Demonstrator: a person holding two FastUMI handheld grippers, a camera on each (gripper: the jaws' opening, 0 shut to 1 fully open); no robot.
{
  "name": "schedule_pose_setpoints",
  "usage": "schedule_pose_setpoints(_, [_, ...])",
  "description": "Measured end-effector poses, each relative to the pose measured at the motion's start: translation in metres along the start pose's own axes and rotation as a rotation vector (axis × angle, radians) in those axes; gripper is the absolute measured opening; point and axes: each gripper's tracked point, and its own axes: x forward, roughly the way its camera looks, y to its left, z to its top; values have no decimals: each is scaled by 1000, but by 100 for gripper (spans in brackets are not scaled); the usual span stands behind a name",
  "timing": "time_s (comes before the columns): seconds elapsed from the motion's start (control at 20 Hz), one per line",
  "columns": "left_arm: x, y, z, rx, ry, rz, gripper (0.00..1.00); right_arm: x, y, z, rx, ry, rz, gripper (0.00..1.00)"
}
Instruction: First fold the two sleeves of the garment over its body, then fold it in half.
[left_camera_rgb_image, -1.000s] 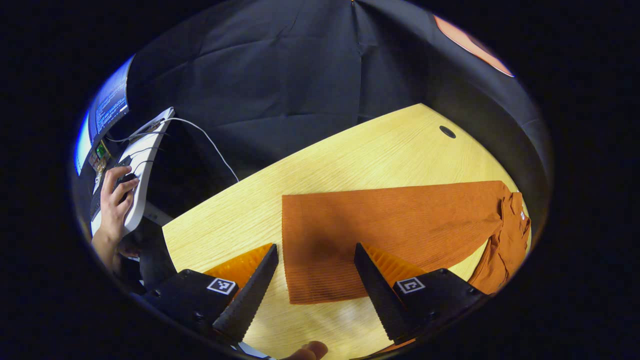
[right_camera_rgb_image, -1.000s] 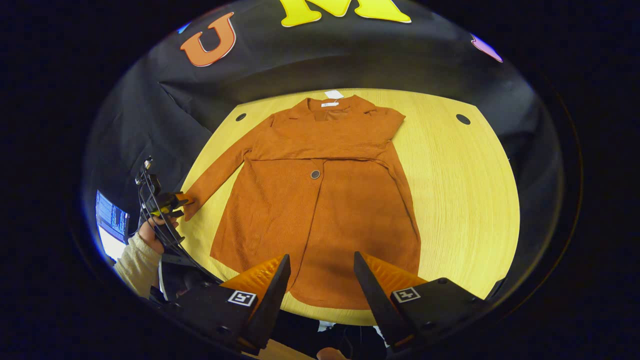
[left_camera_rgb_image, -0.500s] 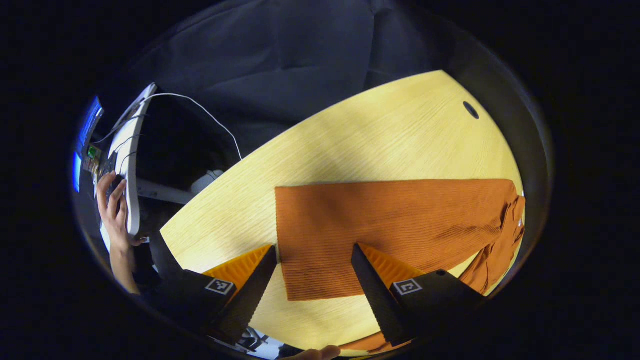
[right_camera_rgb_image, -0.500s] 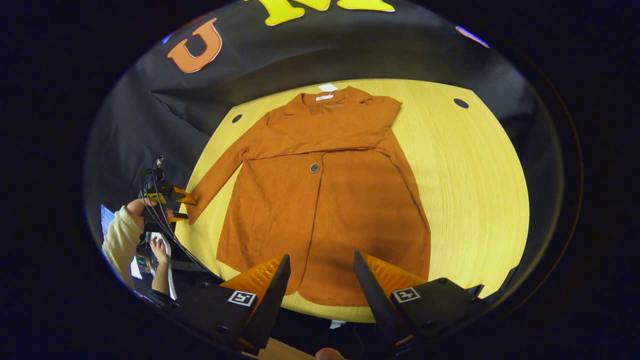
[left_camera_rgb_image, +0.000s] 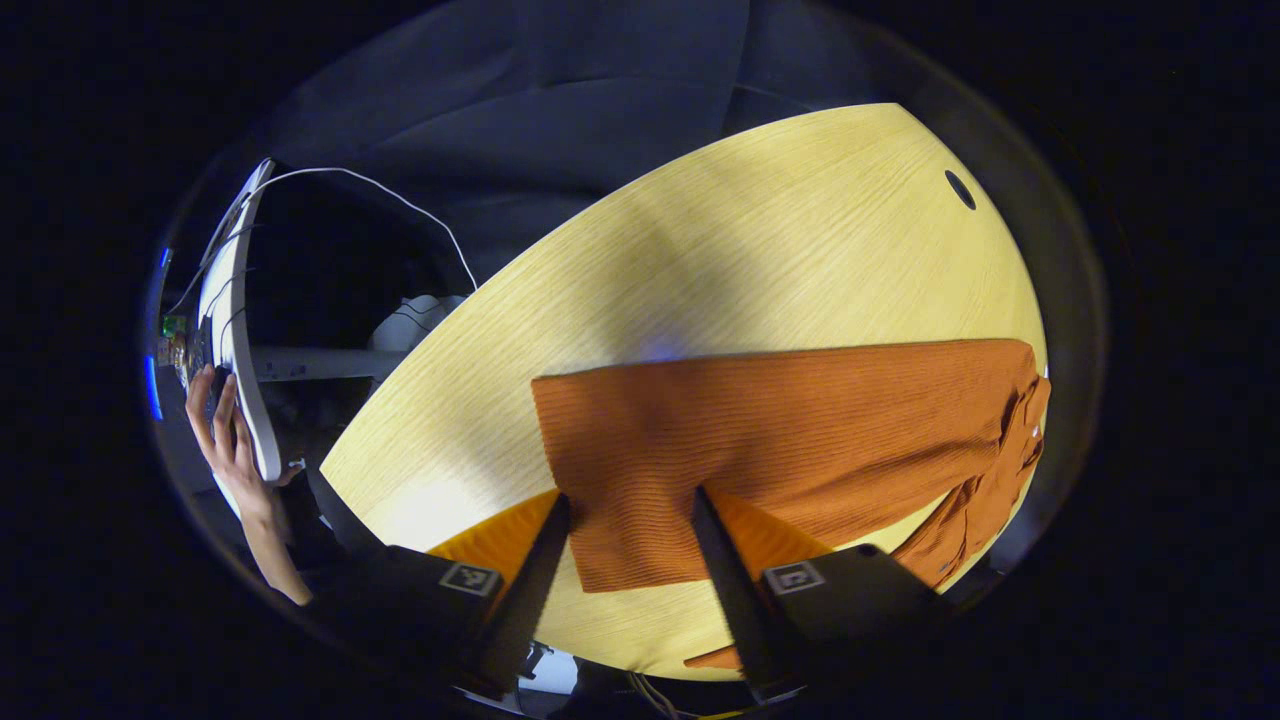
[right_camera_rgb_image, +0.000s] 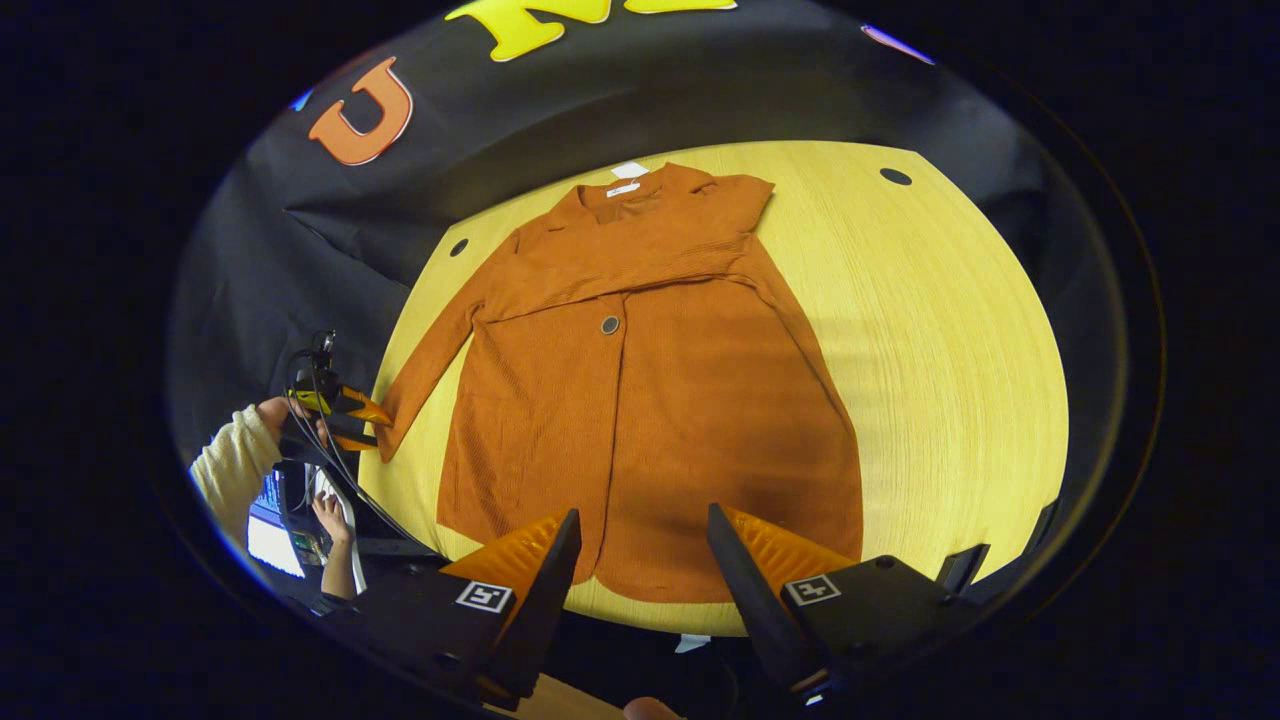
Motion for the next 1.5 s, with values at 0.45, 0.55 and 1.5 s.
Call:
schedule_pose_setpoints(0.45, [0, -10, 2, 11, 0, -76, 8, -11, -18, -5, -4, -33, -2, 77])
schedule_pose_setpoints(0.55, [-3, -11, 2, 21, -4, -85, 5, -13, -27, -7, 4, -33, -12, 83])
schedule_pose_setpoints(1.5, [-120, -304, -17, 488, -188, -329, 3, -33, -95, 26, 13, -51, 2, 83])
